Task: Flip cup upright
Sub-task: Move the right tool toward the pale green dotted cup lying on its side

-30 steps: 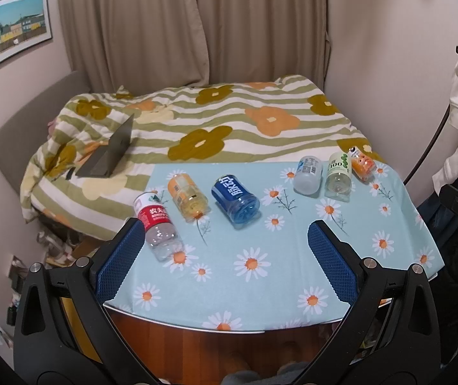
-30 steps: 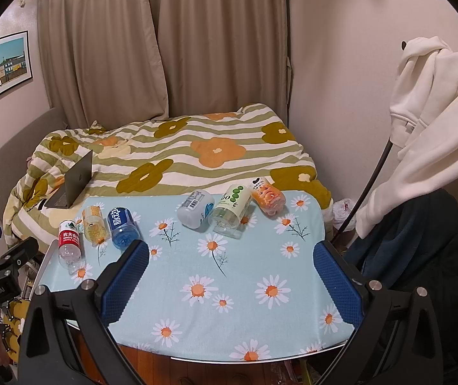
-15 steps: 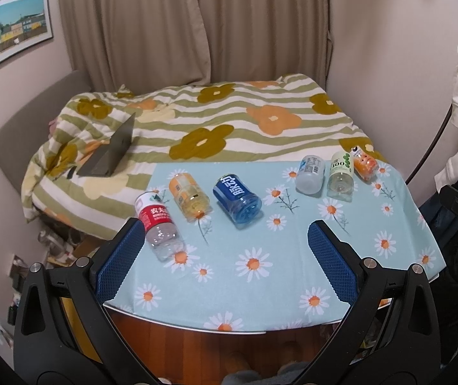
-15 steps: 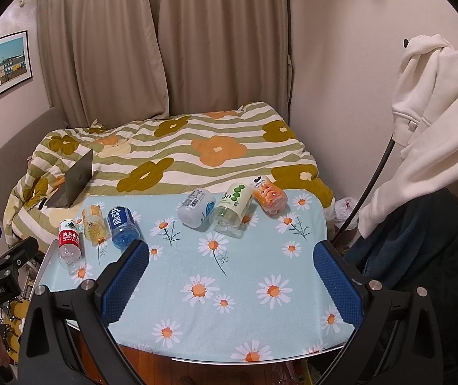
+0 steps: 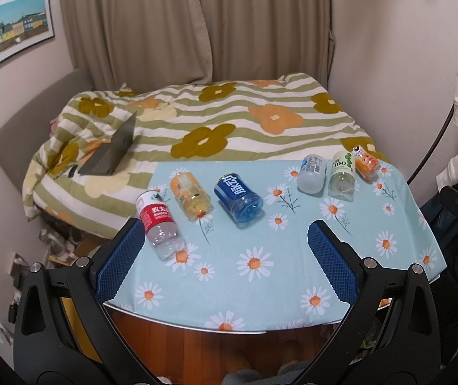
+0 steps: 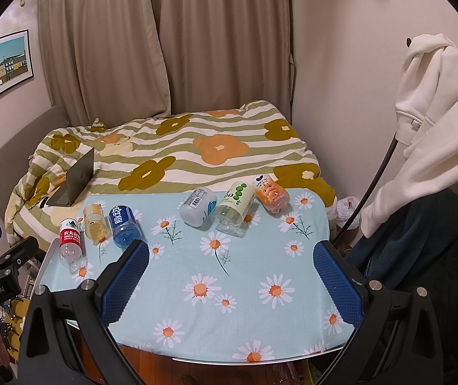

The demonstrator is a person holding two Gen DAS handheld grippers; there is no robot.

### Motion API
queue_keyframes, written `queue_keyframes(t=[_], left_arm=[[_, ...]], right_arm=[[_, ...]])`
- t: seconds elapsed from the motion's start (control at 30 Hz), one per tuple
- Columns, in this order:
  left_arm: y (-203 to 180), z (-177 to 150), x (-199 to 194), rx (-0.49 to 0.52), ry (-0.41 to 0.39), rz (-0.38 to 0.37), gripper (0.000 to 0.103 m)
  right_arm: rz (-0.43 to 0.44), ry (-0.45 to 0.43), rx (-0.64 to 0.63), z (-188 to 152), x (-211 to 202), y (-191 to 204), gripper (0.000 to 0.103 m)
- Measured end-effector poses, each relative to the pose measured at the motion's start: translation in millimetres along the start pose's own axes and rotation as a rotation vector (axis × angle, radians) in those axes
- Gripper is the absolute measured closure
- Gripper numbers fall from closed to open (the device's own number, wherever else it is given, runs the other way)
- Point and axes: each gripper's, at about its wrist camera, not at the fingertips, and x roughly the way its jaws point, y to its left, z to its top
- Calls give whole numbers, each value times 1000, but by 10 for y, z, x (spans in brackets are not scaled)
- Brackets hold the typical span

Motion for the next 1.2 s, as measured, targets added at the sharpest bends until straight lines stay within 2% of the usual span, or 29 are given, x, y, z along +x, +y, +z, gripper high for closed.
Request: queue_keyframes(t=[0.43,0.73,0.9,1.03,1.2], left_arm=[[-126,97,44,17,34,-16,0],[-756,341,251,57,46,-52,0],[-1097,499,534,98,78,-104,0],[-1377,635,800,169,98,-132,0],[-1693,773,1267,257,154,-215,0]], right_arm=[[23,17,13,3,57,-90,1],[74,61,-6,220,158,-569,1],[88,73,8,275,338,-791,1],[76,93,40,336,489,-958,1],[47,113,81,390,673,-1040,1]])
